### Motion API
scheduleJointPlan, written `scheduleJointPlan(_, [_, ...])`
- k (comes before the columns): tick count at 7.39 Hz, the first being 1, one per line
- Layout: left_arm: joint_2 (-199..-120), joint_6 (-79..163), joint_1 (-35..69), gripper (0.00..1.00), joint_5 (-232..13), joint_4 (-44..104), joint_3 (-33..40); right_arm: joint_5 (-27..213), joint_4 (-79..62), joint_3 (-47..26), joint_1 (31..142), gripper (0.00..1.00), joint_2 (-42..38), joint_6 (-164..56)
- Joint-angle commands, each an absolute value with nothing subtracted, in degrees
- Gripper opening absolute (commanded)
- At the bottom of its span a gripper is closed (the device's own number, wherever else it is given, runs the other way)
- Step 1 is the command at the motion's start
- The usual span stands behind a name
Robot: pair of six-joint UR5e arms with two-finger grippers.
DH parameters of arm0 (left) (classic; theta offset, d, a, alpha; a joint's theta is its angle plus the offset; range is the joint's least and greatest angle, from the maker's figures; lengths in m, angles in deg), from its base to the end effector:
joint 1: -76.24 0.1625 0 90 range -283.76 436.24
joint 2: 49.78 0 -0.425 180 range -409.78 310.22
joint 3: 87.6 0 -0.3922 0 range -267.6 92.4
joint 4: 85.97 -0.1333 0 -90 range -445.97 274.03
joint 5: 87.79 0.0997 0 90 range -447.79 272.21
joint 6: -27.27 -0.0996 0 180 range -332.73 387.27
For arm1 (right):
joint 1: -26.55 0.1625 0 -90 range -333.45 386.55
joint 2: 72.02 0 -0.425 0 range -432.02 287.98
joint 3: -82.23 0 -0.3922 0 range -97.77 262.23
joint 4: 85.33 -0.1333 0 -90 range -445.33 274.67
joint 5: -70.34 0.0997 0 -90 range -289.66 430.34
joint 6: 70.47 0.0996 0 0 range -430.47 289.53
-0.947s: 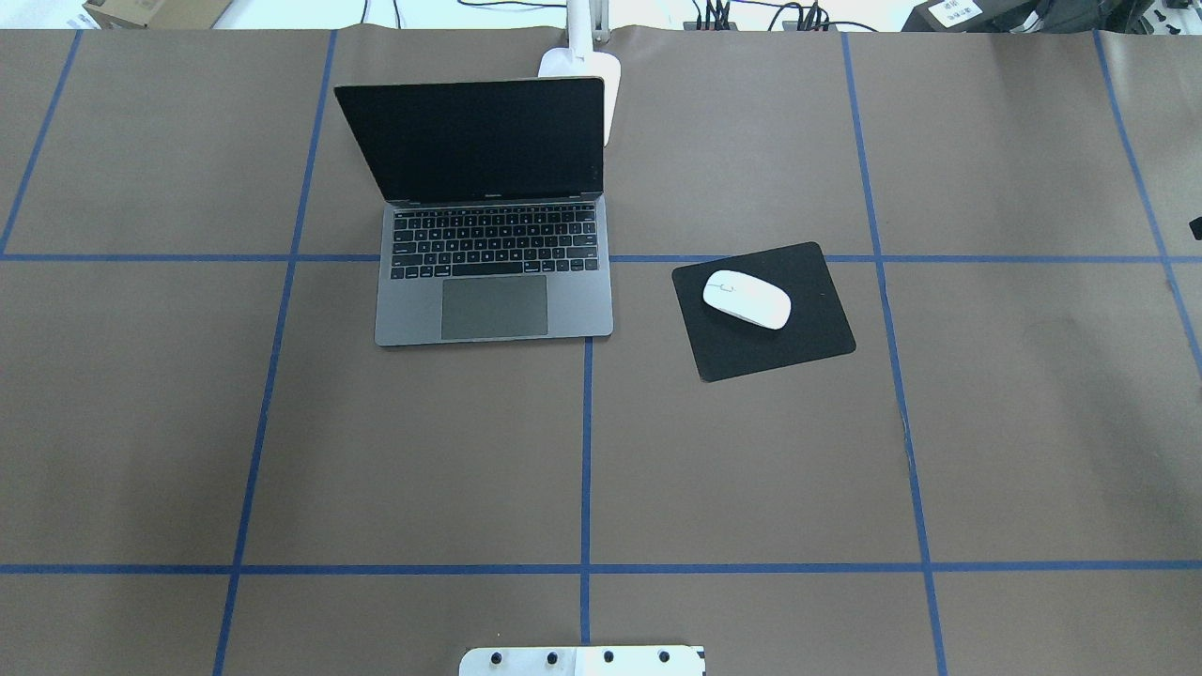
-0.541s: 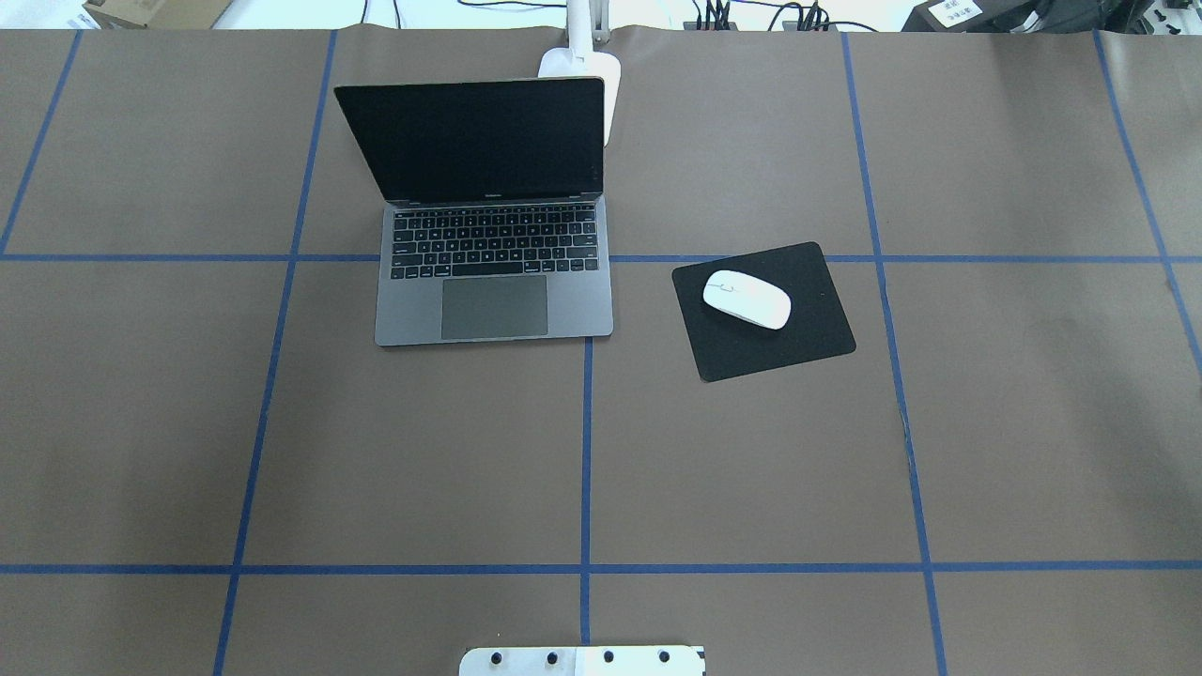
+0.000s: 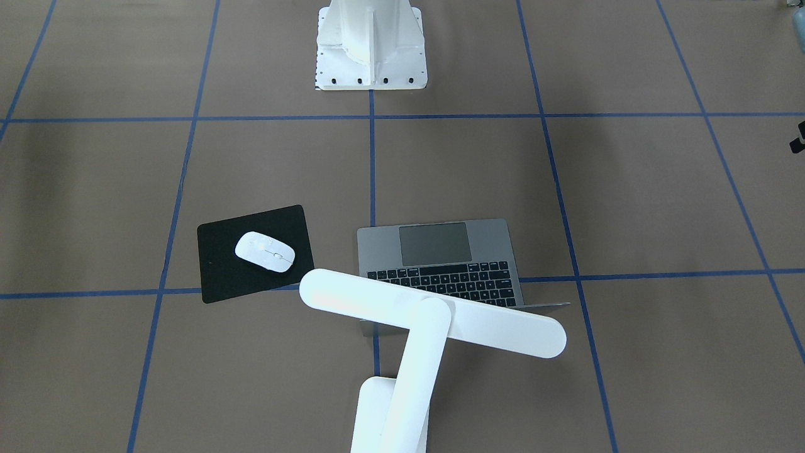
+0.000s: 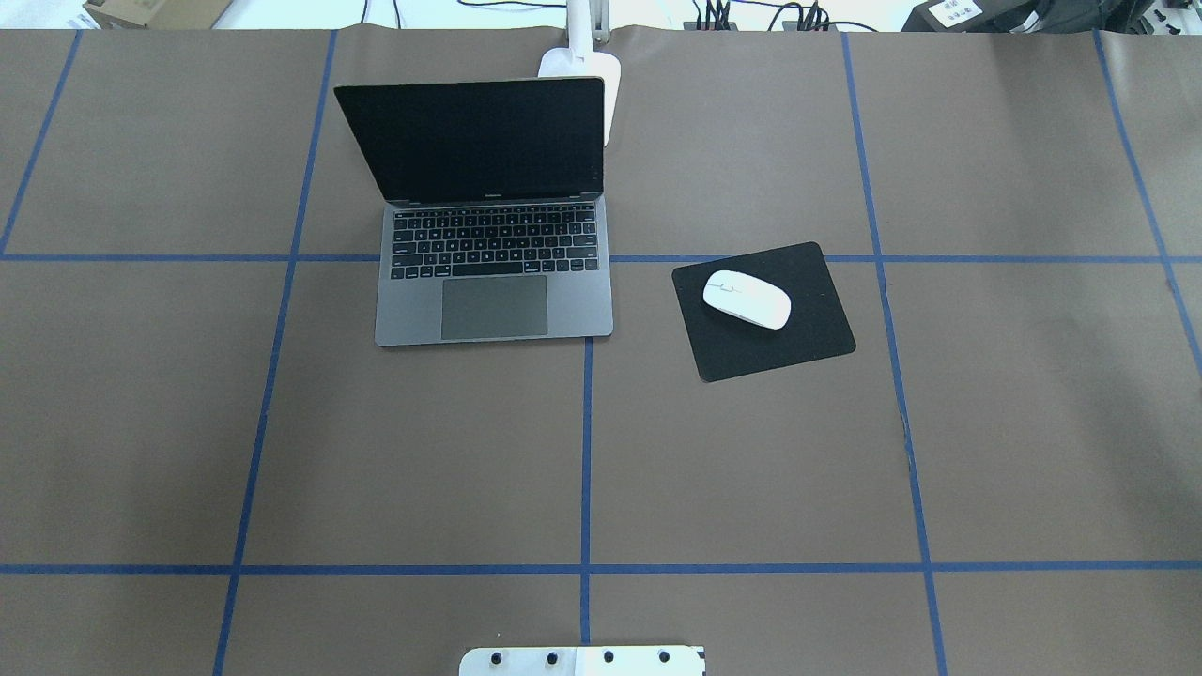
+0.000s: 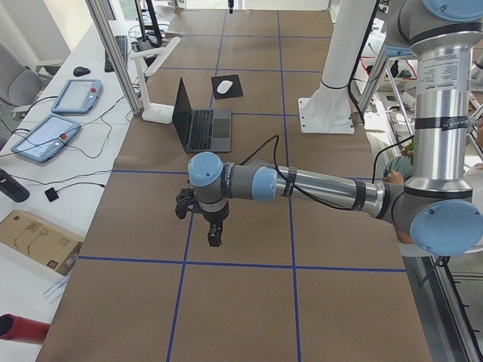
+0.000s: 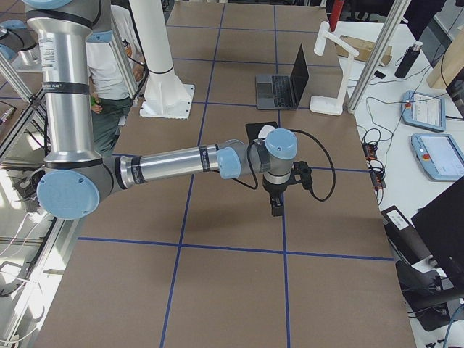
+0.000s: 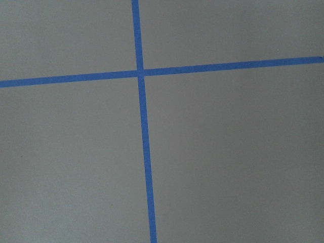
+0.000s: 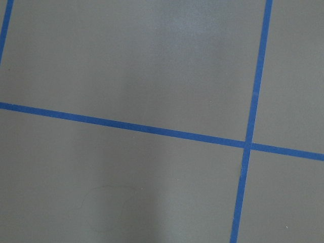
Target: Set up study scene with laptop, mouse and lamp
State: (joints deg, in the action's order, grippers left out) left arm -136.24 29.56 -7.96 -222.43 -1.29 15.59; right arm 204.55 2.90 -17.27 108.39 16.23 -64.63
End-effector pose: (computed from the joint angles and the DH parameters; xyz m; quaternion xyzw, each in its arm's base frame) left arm -0.0160 -0.4692 0.5841 0.0081 0.3810 0.0427 0.9235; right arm -0.0093 -0.5148 0.5579 0.0587 -0.3839 -0.0613 0.9195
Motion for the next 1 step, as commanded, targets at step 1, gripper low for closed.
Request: scheduleJointPlan(1, [-136.35, 29.56, -7.96, 1.00, -222.18, -1.15, 16.02, 204.55, 2.91, -17.26, 108.37, 0.99, 16.22, -64.67])
